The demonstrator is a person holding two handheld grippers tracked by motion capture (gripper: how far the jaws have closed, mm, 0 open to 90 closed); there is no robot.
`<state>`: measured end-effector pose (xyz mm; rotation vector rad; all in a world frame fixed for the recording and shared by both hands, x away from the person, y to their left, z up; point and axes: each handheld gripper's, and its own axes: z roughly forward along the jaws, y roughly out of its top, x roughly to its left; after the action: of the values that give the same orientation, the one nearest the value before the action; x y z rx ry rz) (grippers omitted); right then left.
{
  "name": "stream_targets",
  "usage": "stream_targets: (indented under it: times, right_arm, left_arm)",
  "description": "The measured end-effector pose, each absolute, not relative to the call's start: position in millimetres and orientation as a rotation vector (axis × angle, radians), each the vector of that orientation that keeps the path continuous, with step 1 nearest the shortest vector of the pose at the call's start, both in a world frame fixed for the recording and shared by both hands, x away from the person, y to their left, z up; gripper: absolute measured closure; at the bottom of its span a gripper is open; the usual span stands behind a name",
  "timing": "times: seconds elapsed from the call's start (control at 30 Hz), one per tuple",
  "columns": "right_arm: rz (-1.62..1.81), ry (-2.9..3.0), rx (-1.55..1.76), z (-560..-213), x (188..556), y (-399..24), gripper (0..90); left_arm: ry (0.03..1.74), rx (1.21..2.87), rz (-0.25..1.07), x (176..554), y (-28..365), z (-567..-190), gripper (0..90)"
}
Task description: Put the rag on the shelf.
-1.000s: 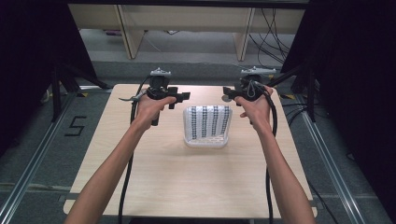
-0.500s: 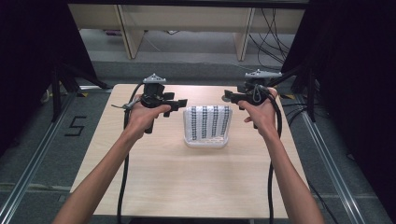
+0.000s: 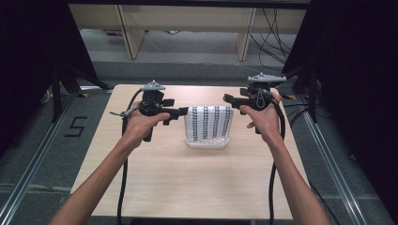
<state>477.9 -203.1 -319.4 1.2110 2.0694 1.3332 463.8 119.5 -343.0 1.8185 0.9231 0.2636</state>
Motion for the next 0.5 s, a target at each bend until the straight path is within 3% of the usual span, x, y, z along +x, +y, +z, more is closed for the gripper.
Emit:
stream_targets:
  times: [0.5]
  right_arm:
    - [1.365,2.102,1.123,-313.8,447.1,-193.6,28.7]
  left_arm:
    - [0.921,1.809,0.246,443.5,132.5,-352.4,21.8]
